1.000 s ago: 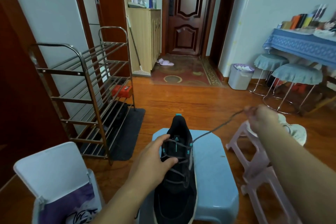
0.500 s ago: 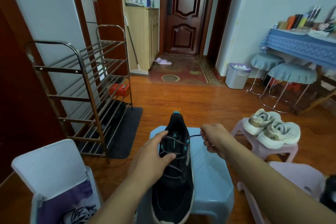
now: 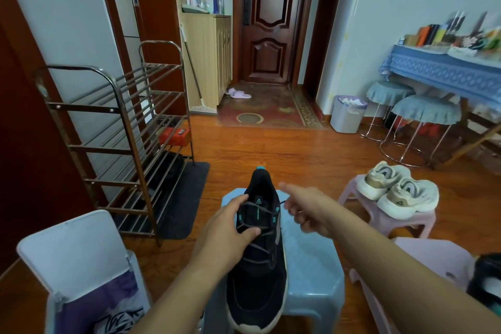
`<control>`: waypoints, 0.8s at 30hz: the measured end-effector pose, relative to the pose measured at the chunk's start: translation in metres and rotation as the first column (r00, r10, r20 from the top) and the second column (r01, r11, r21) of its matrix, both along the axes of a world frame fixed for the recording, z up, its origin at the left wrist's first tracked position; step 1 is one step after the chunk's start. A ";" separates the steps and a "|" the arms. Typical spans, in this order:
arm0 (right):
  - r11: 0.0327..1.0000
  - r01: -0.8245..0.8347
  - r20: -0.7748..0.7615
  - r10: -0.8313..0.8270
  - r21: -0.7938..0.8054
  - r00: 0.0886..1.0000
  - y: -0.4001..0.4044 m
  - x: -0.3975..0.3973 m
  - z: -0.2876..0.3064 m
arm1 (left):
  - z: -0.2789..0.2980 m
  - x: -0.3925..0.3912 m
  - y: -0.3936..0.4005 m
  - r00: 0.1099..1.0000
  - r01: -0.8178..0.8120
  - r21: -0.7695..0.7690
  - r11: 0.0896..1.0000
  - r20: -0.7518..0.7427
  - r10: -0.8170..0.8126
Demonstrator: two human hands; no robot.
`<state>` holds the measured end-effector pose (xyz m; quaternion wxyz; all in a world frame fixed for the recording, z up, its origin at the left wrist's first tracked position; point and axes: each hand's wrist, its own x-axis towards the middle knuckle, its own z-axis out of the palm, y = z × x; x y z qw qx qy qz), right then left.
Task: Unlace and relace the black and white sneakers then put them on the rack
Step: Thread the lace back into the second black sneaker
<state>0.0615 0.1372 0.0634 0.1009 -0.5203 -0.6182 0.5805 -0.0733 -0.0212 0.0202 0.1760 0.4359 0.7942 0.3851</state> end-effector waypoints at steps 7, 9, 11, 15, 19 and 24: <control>0.976 0.160 -0.185 -0.131 0.150 0.974 0.004 -0.017 -0.005 | 0.001 0.000 -0.002 0.999 0.011 0.012 1.000 0.033 -0.012; 0.938 0.330 -0.262 -0.293 0.108 0.919 0.017 -0.012 -0.002 | 0.003 0.000 -0.003 0.999 0.020 0.017 1.000 0.040 -0.021; 0.946 0.321 -0.262 -0.298 0.045 0.918 0.019 -0.005 -0.003 | 0.005 0.001 -0.003 0.999 0.027 0.008 1.000 0.039 -0.028; 0.994 0.107 -0.112 -0.104 0.024 0.988 -0.006 0.011 -0.011 | 0.020 -0.006 -0.012 0.996 -0.020 -0.050 0.999 0.088 0.025; 0.994 0.045 -0.135 -0.032 0.096 0.990 -0.028 0.031 -0.023 | 0.037 -0.031 -0.036 0.941 -0.237 -0.023 0.971 0.242 0.236; 0.990 -0.055 -0.097 0.068 0.130 0.993 -0.055 0.037 -0.030 | 0.026 -0.043 -0.064 0.957 -0.143 -0.128 0.981 0.234 0.170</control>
